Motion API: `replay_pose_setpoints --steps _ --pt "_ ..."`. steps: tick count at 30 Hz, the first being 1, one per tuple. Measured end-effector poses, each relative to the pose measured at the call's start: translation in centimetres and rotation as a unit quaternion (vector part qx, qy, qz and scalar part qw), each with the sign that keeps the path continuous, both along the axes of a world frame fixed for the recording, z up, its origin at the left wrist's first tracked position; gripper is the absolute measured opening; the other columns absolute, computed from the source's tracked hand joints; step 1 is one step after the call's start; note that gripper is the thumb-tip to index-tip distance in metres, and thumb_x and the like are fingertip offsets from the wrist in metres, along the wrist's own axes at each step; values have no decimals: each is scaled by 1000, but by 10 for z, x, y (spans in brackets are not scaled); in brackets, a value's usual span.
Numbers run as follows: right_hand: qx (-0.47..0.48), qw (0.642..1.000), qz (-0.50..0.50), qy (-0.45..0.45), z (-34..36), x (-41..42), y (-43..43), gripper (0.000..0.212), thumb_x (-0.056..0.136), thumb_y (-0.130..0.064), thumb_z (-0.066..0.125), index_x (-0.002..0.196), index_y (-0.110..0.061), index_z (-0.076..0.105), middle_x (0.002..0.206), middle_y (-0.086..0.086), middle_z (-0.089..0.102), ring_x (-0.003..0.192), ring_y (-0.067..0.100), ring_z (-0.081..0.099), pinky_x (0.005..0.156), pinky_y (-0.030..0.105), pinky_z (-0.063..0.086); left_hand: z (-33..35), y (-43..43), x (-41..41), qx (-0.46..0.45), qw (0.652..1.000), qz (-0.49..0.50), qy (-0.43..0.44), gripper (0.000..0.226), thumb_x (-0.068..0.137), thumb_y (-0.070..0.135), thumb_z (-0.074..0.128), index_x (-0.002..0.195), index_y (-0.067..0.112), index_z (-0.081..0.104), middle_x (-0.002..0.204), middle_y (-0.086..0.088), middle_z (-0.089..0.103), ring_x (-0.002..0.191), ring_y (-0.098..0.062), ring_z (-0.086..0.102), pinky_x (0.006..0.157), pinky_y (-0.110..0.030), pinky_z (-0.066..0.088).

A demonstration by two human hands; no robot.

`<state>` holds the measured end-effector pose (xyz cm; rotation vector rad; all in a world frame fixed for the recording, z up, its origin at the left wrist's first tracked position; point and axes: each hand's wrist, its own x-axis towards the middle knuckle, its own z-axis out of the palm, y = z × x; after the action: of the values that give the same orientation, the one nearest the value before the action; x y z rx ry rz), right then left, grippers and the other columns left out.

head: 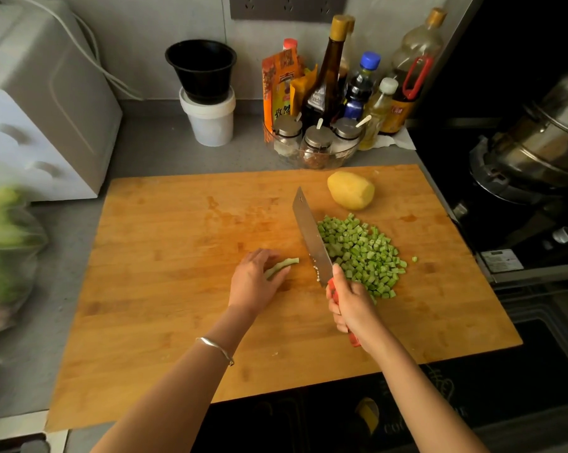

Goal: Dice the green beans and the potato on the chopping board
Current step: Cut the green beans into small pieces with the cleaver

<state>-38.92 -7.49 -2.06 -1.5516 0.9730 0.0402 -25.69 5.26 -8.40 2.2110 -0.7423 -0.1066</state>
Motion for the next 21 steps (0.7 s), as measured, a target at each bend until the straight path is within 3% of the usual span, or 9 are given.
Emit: replay_pose_setpoints --steps 4,11,16,21 --pt "25 999 19 -26 7 -7 9 53 98 -55 33 72 -12 46 47 -4 34 36 11 28 39 23 18 -7 19 0 4 1000 8 -11 15 83 22 72 95 14 71 91 2 66 87 -15 56 80 -30 47" --pt "17 999 36 -17 3 -5 18 53 98 -56 35 73 -11 47 50 -1 34 34 11 28 38 21 19 -5 5 -2 11 999 18 26 11 84 18 71 93 13 74 92 -3 70 98 -20 57 83 -19 37" --pt "-32 998 46 31 -7 7 21 56 98 -59 31 67 -14 46 47 -3 36 36 12 31 41 23 23 -6 5 3 6 1000 -11 16 10 83 19 72 91 13 74 84 -1 66 83 -17 58 73 -25 46" --pt "-54 998 28 36 -8 21 15 56 99 -57 32 65 -14 47 45 -4 38 34 11 33 39 24 25 -8 4 6 12 1000 -23 3 12 84 22 71 92 14 74 84 -1 66 84 -18 60 72 -30 50"
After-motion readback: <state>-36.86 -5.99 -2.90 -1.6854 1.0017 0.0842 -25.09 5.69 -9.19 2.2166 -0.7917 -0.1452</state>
